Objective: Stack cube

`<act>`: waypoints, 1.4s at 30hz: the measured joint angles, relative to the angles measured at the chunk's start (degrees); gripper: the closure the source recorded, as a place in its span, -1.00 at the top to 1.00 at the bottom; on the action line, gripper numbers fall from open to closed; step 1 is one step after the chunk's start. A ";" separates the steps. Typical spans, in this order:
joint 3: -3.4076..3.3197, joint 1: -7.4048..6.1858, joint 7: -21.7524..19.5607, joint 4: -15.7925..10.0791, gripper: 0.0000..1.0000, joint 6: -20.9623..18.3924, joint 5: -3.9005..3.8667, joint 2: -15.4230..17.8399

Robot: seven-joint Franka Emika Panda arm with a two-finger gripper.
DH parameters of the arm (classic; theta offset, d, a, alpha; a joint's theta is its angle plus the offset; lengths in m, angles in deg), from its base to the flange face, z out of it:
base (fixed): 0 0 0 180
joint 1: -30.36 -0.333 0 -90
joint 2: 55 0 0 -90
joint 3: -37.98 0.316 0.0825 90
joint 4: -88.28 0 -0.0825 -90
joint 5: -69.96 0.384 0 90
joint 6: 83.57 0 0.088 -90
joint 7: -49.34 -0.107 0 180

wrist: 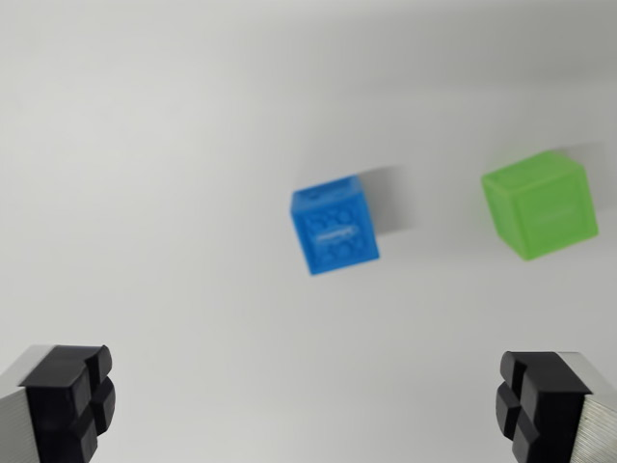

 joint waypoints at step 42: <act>-1.85 4.68 16.39 -6.73 1.00 10.38 0.31 -2.79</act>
